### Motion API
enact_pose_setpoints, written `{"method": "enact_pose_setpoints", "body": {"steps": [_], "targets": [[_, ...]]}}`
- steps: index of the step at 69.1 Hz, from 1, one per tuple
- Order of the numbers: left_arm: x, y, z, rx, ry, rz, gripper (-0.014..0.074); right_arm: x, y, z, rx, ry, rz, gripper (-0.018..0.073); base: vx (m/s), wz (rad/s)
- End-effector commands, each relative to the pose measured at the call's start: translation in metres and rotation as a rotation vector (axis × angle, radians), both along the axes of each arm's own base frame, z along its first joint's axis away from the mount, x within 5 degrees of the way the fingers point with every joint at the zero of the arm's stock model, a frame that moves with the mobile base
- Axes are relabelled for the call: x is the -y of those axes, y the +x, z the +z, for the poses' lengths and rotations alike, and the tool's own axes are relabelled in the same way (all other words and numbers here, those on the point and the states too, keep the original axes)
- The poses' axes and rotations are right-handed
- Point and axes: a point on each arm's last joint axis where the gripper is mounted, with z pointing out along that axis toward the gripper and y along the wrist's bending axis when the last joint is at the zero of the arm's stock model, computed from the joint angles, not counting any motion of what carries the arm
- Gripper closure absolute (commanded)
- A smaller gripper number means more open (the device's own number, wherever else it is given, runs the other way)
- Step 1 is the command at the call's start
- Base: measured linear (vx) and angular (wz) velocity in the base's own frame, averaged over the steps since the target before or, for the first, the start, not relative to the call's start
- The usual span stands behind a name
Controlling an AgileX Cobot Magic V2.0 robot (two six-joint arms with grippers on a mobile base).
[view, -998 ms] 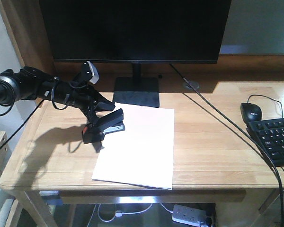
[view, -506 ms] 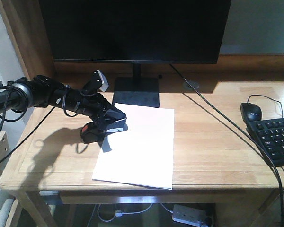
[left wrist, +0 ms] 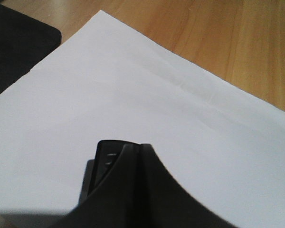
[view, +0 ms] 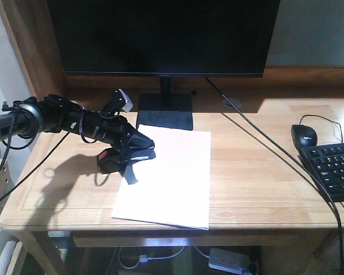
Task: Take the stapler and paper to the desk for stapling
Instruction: 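Set the stapler down at the paper edge and open the left gripper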
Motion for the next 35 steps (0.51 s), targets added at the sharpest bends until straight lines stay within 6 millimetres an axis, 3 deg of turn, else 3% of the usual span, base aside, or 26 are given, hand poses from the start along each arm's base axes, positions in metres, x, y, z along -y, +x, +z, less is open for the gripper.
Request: {"method": "enact_pose_setpoints", "body": {"steps": [1,35], "targets": [[-0.0026,-0.0020,0.0067,0.023,0.073,-0.036,0.0603,0.0018,-0.0002,0.0086,0.034,-0.048,-0.033,-0.0024,0.00,0.00],[-0.0031,-0.0023,0.0061,0.011,0.079,-0.030,0.0603,0.0018,-0.0002,0.0086,0.034,-0.048,-0.033,-0.0024,0.00,0.00]]}}
